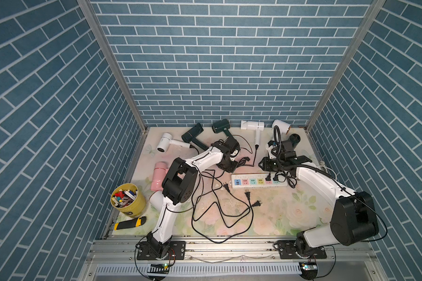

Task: Charge the blow dryers
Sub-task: Pick up the plug from the center of the board.

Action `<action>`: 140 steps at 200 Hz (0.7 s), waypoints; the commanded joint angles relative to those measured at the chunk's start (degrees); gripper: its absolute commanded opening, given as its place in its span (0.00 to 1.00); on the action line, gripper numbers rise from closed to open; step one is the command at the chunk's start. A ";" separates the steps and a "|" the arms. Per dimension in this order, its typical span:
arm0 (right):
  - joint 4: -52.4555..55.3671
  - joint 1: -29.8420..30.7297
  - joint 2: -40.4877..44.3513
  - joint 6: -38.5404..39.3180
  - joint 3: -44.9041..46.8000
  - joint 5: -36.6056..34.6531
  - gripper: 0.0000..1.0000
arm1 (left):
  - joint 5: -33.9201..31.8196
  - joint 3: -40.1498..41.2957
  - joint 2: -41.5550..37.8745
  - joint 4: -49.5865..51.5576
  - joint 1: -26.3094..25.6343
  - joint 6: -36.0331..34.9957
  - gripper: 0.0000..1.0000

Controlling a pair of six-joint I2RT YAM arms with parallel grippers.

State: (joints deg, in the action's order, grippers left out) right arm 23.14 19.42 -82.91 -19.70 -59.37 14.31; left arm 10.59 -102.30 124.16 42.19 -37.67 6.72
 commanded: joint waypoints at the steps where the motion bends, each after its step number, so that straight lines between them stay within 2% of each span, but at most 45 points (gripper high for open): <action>1: 0.23 -0.26 2.60 -0.93 1.20 -0.75 0.32 | 2.70 -3.00 -5.18 3.58 0.30 4.96 0.00; 21: 0.02 -0.28 3.80 -0.87 2.12 -1.03 0.30 | 4.78 -3.98 -6.48 4.96 0.24 9.38 0.00; 52: -2.07 -0.26 5.77 -0.53 5.21 -1.90 0.30 | 11.15 -11.84 -4.22 12.22 0.65 18.51 0.00; 85: -5.57 -0.01 7.68 0.14 9.10 -1.91 0.30 | 11.25 -16.77 -4.36 17.96 0.75 34.45 0.00; 102: -7.41 0.34 8.87 0.69 10.70 -1.73 0.31 | 12.77 -19.70 -4.20 21.43 1.18 40.48 0.00; 140: -10.12 3.08 9.88 2.41 11.64 -1.89 0.31 | 21.65 -21.71 -3.34 20.63 1.93 54.62 0.00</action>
State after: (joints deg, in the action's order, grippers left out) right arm 16.86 20.49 -74.63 -19.44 -48.05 13.06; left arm 25.41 -122.50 119.22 60.84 -36.29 48.47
